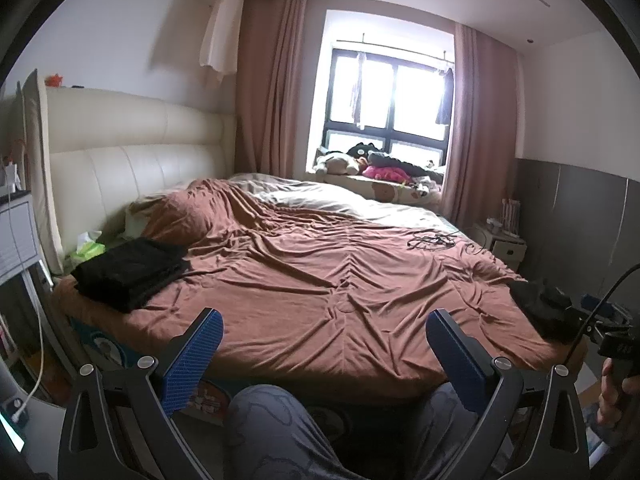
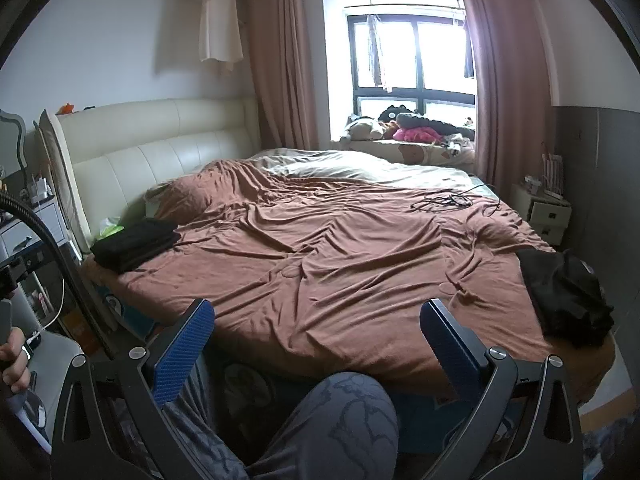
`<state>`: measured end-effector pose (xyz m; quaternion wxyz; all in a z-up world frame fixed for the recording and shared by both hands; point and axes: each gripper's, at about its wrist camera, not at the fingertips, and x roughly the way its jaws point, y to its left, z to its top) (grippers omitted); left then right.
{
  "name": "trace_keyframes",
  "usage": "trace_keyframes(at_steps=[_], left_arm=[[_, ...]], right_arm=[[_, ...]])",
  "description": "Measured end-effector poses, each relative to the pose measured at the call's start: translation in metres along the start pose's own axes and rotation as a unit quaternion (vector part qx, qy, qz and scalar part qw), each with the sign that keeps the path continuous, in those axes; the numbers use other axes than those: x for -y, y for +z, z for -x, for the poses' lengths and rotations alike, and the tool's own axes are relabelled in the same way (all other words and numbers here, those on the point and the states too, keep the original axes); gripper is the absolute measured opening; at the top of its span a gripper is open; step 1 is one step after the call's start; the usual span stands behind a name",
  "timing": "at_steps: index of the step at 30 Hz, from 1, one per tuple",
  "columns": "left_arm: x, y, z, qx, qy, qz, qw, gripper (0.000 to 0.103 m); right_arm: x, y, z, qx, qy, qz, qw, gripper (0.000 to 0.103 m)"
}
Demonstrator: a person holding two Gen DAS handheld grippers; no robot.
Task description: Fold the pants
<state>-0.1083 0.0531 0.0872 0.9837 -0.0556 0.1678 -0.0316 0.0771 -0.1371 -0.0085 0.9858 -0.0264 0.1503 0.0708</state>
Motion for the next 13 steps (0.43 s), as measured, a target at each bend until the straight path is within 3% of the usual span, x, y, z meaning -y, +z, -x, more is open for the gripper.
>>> trace_keyframes(at_steps=[13], left_arm=[[0.006,0.009,-0.03,0.001,0.016,-0.009,0.9998,0.102]], right_arm=[[-0.001,0.005,-0.028,-0.005,-0.004,0.013,1.0,0.103]])
